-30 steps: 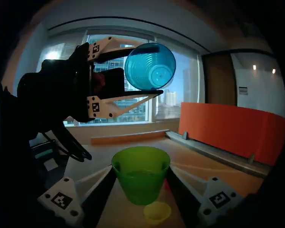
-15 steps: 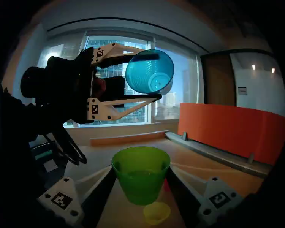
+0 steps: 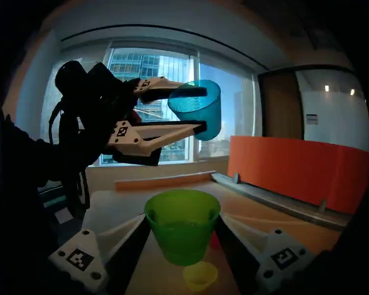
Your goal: Pour water
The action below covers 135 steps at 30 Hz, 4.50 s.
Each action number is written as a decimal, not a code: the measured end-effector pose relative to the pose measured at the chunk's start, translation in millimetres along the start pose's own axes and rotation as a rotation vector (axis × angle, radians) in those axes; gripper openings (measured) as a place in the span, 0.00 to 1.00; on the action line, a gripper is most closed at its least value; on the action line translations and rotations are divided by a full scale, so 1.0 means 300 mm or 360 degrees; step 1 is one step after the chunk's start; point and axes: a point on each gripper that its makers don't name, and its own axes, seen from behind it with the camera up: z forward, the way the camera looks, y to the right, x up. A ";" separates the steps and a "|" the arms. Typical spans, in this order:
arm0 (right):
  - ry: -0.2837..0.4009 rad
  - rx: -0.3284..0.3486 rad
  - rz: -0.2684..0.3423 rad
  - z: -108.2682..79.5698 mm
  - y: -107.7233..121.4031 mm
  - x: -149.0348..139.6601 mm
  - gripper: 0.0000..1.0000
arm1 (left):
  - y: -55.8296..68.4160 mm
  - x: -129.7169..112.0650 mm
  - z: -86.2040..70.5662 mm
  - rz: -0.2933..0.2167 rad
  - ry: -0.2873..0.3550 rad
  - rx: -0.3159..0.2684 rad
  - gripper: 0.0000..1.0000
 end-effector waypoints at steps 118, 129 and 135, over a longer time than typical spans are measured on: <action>-0.0411 -0.0230 0.0158 -0.279 0.219 -0.311 0.89 | 0.561 -0.600 -0.096 -0.1115 -0.0657 -0.0556 0.84; -0.0521 -0.0218 0.0174 -0.280 0.249 -0.414 0.89 | 0.648 -0.691 -0.099 -0.1060 -0.0783 -0.0682 0.85; -0.0593 -0.0199 0.0167 -0.277 0.253 -0.478 0.89 | 0.691 -0.731 -0.091 -0.1007 -0.0837 -0.0739 0.85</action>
